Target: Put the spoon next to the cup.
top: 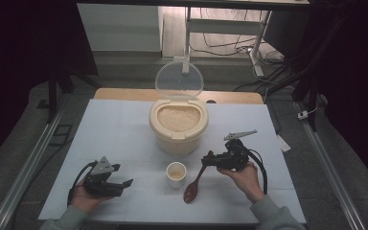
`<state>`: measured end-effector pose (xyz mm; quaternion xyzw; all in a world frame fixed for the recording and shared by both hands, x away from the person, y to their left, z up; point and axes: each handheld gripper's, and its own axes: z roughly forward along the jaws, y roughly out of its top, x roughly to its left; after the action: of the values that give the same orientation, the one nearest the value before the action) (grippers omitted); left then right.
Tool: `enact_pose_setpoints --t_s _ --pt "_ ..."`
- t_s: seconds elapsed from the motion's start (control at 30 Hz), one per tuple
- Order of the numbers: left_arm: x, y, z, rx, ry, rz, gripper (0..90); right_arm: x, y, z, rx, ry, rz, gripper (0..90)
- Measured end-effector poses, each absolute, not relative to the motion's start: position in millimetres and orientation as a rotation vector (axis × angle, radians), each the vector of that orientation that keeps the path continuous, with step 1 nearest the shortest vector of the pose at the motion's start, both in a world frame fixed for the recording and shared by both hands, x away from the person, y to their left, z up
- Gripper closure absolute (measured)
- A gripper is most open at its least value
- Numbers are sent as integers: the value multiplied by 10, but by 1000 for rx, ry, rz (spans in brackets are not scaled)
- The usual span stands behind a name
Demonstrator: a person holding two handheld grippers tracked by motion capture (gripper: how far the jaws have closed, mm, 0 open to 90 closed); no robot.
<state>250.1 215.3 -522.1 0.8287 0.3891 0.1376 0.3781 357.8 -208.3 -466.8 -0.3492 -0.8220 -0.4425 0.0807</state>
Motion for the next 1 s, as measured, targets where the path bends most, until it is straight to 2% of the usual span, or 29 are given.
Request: enact_pose_setpoints --t_s 0.13,0.5,1.0 --pt "2498 2150 -5221 2117 993 351 230 3616 -2067 -4762 -1049 -2554 -1295 629" --pt "2501 2147 -5227 2121 995 350 230 3702 -2013 -5012 -1094 -2644 -1269 472" --pt "2499 2141 -5230 2125 991 349 230 3750 -1895 -5202 -1203 -2818 -1194 303"
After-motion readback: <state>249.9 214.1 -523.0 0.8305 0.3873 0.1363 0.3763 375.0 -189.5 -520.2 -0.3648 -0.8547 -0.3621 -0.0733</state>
